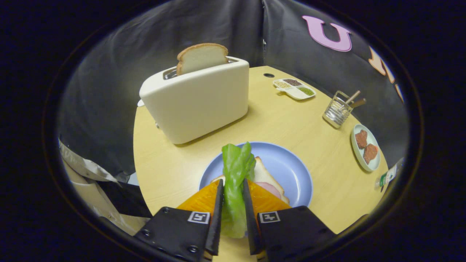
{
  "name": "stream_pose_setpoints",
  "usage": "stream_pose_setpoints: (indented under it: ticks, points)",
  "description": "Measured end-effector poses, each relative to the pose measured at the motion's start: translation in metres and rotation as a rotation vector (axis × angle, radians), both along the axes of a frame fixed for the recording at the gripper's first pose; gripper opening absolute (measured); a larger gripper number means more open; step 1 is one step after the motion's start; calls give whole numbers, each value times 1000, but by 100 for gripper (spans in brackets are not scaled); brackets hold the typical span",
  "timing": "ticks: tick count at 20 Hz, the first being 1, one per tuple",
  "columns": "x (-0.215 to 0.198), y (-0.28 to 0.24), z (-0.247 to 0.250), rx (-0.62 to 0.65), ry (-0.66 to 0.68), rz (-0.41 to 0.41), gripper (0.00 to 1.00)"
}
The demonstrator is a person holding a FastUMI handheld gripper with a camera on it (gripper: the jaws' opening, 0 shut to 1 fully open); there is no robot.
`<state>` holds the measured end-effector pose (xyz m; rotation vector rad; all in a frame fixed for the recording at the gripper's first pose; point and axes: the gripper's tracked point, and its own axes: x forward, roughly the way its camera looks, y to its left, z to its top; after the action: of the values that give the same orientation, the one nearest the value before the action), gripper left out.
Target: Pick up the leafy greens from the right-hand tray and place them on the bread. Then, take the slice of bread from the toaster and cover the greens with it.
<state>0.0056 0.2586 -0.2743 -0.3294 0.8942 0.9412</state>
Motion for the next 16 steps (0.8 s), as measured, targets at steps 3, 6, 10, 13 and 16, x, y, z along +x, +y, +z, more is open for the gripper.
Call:
stream_pose_setpoints:
  ticks: [3,6,10,13,16]
  points:
    - [3,-2,-6,-21,-3,-4,58]
    - [3,0,-9,-26,1,-6,74]
    - [3,2,-4,-18,-6,-20,95]
    - [5,3,7,-10,-17,-36,100]
    - [7,12,31,27,-33,-56,100]
